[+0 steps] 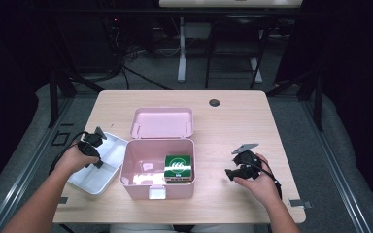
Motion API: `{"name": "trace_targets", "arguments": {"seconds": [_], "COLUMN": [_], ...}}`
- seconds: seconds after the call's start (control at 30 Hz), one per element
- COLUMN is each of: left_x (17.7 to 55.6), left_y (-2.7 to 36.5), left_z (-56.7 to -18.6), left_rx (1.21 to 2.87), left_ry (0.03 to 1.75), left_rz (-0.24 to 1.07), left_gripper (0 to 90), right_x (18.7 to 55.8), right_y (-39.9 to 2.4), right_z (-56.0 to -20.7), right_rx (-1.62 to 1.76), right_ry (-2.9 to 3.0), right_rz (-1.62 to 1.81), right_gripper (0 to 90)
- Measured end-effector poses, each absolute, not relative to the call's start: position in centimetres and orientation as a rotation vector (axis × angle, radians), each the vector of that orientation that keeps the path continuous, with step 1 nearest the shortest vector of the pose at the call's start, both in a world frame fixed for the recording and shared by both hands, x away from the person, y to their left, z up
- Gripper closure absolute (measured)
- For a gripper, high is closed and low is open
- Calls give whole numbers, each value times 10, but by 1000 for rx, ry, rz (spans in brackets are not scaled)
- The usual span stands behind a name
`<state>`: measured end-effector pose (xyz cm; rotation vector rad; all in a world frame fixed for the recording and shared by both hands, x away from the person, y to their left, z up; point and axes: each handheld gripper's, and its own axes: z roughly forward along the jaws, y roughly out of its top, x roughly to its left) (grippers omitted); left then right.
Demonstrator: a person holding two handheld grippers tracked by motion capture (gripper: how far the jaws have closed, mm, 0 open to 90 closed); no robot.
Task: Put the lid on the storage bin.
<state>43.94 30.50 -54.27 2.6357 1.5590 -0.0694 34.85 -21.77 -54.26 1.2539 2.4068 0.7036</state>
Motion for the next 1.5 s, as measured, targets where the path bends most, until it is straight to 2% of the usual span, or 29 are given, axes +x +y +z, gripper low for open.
{"name": "trace_targets", "arguments": {"seconds": [0.27,0.8,1.5], "left_x": [440,435,430], "left_y": [305,316,312], "left_z": [-540,-510,-449], "left_rx": [2652,2613,2615], "left_ry": [1566,1587,1537], "left_rz": [-68,-51,10], "left_gripper": [886,891,892], "right_x": [348,349,349], "right_y": [-217,-217,-218], "right_z": [-543,-543,-544], "right_rx": [1252,1251,1268], "right_ry": [2408,2408,2403], "right_rz": [703,699,706], "right_gripper": [269,269,269]}}
